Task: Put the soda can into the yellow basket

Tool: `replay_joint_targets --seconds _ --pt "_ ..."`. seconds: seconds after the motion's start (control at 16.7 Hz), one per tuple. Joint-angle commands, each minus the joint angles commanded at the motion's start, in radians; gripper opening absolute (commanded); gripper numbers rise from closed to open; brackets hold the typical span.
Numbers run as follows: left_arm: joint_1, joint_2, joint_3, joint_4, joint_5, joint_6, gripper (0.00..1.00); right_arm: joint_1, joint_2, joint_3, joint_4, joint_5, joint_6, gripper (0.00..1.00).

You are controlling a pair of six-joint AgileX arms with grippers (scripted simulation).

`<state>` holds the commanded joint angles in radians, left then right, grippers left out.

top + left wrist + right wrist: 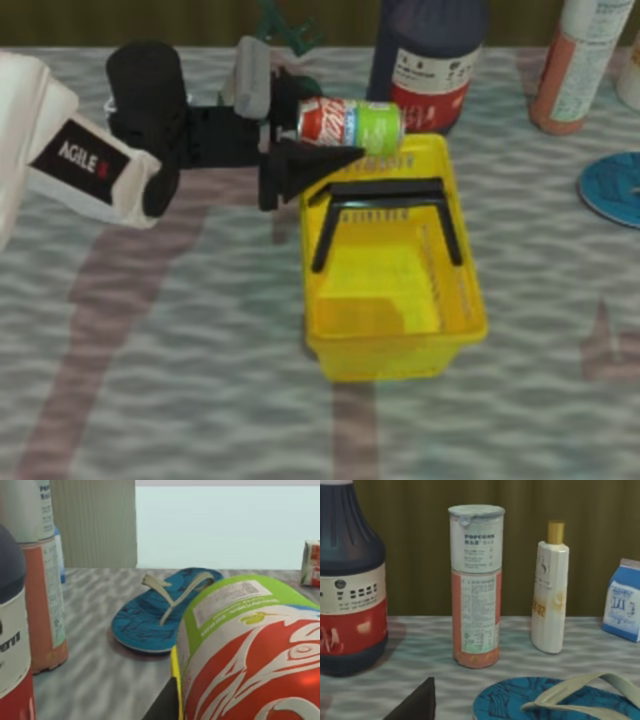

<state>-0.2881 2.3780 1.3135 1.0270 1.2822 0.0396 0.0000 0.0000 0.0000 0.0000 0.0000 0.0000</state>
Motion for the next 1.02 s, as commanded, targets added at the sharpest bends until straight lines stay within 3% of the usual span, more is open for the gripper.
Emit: replay_joint_targets --seconds 0.54,1.02 --pt "0.0 0.0 0.0 0.0 0.0 0.0 0.98 0.0 0.0 0.0 0.0 0.0 0.0 1.0" --pt "0.0 0.0 0.0 0.0 0.0 0.0 1.0 0.0 0.0 0.0 0.0 0.0 0.0 1.0"
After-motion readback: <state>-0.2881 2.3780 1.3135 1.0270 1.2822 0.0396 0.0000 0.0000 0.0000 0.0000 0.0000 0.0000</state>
